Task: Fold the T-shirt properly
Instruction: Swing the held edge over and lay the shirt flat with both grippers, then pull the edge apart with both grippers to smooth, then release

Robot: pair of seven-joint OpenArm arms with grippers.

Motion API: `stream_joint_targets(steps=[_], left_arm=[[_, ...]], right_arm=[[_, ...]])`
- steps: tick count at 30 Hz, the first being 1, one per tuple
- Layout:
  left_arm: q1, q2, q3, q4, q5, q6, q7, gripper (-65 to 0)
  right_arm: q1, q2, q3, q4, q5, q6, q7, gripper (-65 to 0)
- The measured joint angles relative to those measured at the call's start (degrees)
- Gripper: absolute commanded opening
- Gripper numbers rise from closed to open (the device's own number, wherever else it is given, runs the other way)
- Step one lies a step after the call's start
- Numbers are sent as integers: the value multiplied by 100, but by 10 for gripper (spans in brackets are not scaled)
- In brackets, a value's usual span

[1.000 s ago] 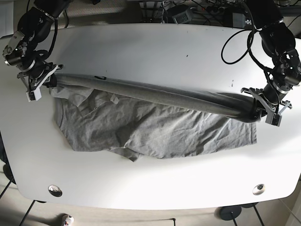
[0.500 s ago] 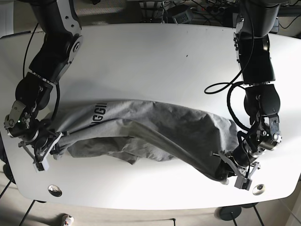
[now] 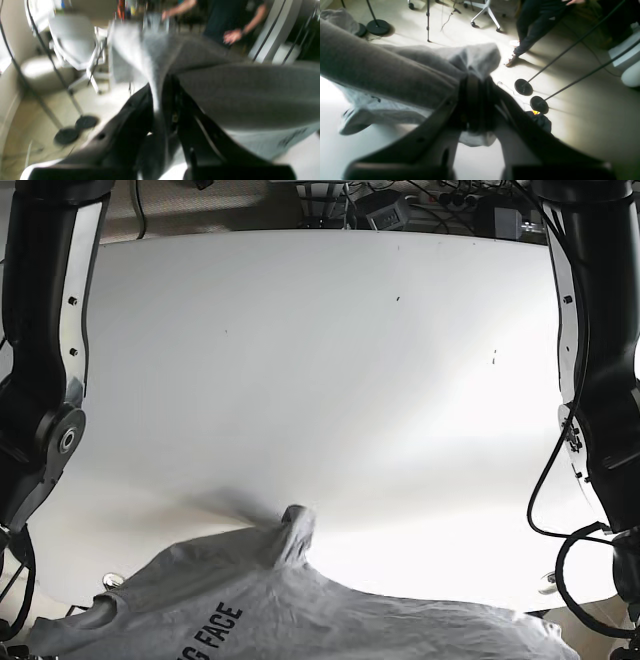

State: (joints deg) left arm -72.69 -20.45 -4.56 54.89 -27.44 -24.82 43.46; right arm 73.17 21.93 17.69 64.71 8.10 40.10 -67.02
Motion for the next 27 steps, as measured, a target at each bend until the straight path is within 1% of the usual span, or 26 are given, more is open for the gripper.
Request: stream_joint_targets(steps=[2,3,4,5,6,8,9,10,11,15,16,17,18,20,23,24,25,27], left_arm=[[221,-44,0,507,48,15,448,-650],[372,-59,-4,881,37,9,472,-650],[605,-74,-37,1325,2,15,317,-650],[909,-83,-173,1746,-109,7,302,-650],[1294,-81,-358,2105,-151,-13,328,-650],[2184,-28,-671,2514,-146,-28,608,-650],[2887,26,-813,2734,-15,-22,706,-650],[3560,22,-960,3018,0,-22,761,-650],[3958,15,-1069,3213,17,-15,754,-650],[5324,11,-1257,3768,-26,-17,625,-650],[5641,33,-1333,3869,-26,-92,629,-650],[6109,44,-1534,4019,-24,-337,629,-650],[6393,37,-1670,4109,15,-470,643,-650],[6948,22,-1860,4321,48,-577,645,-650],[7613,35,-2013,4559,7,-675,621,-650],[7792,31,-2026,4559,50,-673,629,-650],[7860,33,-2028,4559,55,-673,627,-650],[7941,28,-2074,4570,39,-675,619,-650]], right_arm=[[-188,-15,28,372,-4,2,-315,-629],[-437,-37,111,638,59,9,-356,-629],[-752,-90,262,942,114,2,-334,-629],[-1106,-129,393,1200,109,4,-337,-629],[-1484,-144,511,1416,85,0,-468,-629],[-2271,-232,745,1808,15,-2,-533,-629],[-2881,-385,909,2170,-15,0,-568,-629],[-3482,-566,1060,2531,90,2,-555,-629],[-3877,-675,1147,2721,214,4,-542,-629],[-5499,-780,1499,3176,909,-2,-544,-629],[-5816,-813,1582,3320,1047,0,-562,-629],[-6242,-857,1668,3512,1224,0,-560,-629],[-6500,-914,1716,3624,1311,-2,-562,-629],[-7123,-1040,1725,3888,1408,0,-542,-629],[-7803,-1071,1733,4124,1419,-2,-507,-629],[-7995,-1117,1735,4138,1379,-2,-326,-629],[-8102,-1156,1735,4138,1381,-2,-221,-629],[-8295,-1224,1727,4140,1388,0,-219,-629]])
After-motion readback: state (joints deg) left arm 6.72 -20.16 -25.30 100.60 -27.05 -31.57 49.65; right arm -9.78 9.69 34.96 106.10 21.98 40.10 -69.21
